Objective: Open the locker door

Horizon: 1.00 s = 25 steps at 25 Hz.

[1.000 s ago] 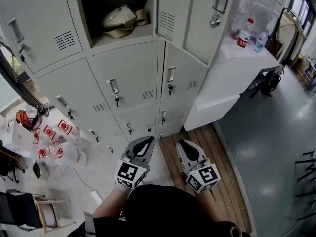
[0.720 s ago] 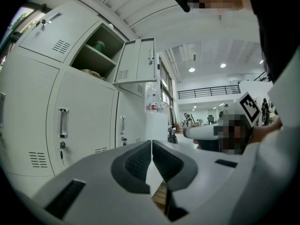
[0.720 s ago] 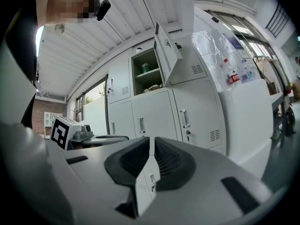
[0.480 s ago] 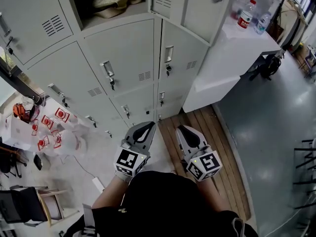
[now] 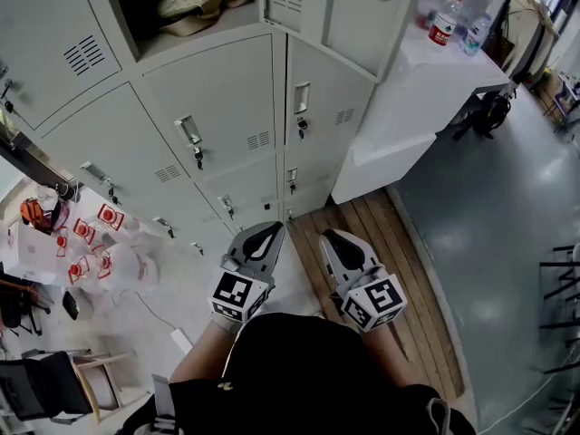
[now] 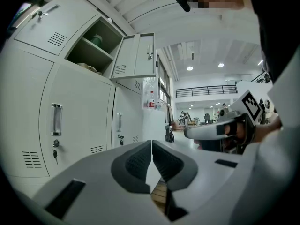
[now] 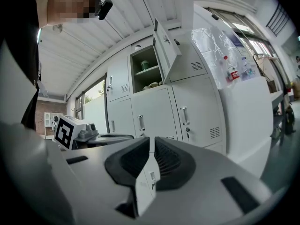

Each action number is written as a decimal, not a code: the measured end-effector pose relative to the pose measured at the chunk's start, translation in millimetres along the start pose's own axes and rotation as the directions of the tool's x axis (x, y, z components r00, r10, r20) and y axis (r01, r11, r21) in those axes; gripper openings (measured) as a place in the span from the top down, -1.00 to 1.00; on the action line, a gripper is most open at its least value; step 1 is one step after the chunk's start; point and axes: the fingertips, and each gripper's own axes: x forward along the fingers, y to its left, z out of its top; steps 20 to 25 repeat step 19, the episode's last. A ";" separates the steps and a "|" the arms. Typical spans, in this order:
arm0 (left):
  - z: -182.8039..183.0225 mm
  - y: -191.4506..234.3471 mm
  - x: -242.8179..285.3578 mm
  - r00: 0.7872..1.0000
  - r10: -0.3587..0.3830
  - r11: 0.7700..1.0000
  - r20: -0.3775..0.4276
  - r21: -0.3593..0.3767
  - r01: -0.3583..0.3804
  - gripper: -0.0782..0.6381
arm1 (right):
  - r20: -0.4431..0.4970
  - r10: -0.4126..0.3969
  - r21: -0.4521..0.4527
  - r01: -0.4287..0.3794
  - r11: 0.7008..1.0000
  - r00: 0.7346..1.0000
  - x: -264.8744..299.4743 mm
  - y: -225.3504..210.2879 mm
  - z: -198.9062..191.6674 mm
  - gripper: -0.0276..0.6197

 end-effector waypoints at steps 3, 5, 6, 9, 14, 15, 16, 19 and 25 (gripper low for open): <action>0.6 -0.8 2.4 1.000 -0.010 1.000 0.001 0.004 0.010 0.70 | 0.001 -0.012 0.004 0.012 1.000 1.000 -1.4 -3.0 1.2 0.76; -0.4 -0.8 3.4 1.000 -0.013 1.000 -0.002 0.002 0.013 0.70 | 0.005 -0.020 0.006 0.020 1.000 1.000 -2.4 -5.2 1.4 0.76; -0.8 -0.8 3.7 1.000 -0.014 1.000 -0.003 0.001 0.014 0.70 | 0.005 -0.023 0.007 0.023 1.000 1.000 -2.8 -5.9 1.7 0.76; -0.5 -1.4 3.7 1.000 -0.016 1.000 -0.009 0.001 0.016 0.70 | 0.003 -0.024 0.003 0.024 1.000 1.000 -3.7 -5.6 2.5 0.76; -0.5 0.8 3.0 1.000 -0.004 1.000 -0.001 0.002 0.005 0.70 | 0.003 -0.018 0.005 0.018 1.000 1.000 -3.7 -4.4 0.5 0.76; 0.5 0.5 3.1 1.000 -0.005 1.000 0.000 0.003 0.005 0.70 | 0.003 -0.018 0.006 0.018 1.000 1.000 -3.8 -4.4 0.1 0.76; 1.8 -0.1 3.2 1.000 -0.007 1.000 0.002 0.004 0.007 0.70 | 0.001 -0.018 0.006 0.018 1.000 1.000 -4.1 -4.4 -0.2 0.76; 0.9 -1.4 2.6 1.000 -0.010 1.000 -0.003 0.000 0.010 0.70 | -0.004 -0.019 0.002 0.019 1.000 1.000 -5.0 -4.4 0.0 0.76; 0.9 -1.4 2.6 1.000 -0.010 1.000 -0.003 0.000 0.010 0.70 | -0.004 -0.019 0.002 0.019 1.000 1.000 -5.0 -4.4 0.0 0.76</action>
